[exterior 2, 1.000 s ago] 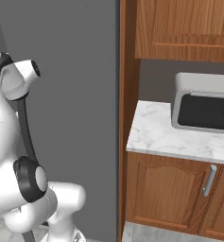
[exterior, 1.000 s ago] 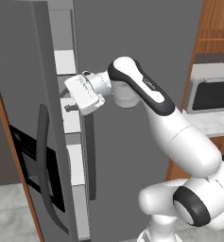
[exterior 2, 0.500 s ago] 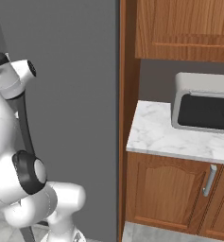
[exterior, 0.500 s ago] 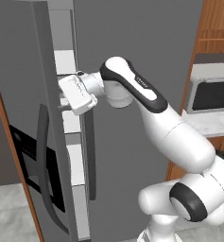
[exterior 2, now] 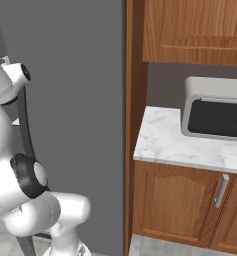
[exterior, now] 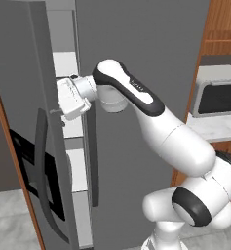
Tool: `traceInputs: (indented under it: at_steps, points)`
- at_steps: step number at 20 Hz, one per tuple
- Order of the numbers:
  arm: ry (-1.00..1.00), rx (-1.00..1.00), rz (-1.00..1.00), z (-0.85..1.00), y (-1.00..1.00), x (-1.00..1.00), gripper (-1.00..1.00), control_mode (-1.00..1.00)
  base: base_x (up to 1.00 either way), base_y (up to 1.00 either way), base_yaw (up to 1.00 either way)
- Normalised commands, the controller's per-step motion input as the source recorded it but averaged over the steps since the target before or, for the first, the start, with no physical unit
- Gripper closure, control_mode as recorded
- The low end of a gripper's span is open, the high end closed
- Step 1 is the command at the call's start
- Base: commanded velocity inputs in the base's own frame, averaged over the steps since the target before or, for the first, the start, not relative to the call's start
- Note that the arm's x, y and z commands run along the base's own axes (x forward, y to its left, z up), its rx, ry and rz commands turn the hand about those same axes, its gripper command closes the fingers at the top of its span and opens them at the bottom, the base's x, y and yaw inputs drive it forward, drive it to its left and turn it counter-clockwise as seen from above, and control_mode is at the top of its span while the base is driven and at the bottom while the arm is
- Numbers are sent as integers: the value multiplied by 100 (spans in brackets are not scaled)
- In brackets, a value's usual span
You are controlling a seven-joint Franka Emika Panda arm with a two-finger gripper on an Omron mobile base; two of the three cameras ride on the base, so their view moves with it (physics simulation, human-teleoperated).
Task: Open the freezer door, pick up the ice cube tray from the freezer, and place it on the dining counter.
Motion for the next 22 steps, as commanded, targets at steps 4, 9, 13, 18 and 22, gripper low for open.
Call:
traceInputs:
  at_steps: [4, 9, 13, 18, 22]
  points:
    - [0, 0, 0, 0, 34, 1, -100, -100, 0, 0, 0]
    - [0, 0, 0, -1, 50, 0, -100, -100, 0, 0, 0]
    - [0, 0, 0, -2, 59, 0, -100, -100, 0, 0, 0]
    - [0, 0, 0, -1, 60, 0, -100, -100, 0, 0, 0]
    - [0, 0, 0, 0, 59, 0, -100, -100, 0, 0, 0]
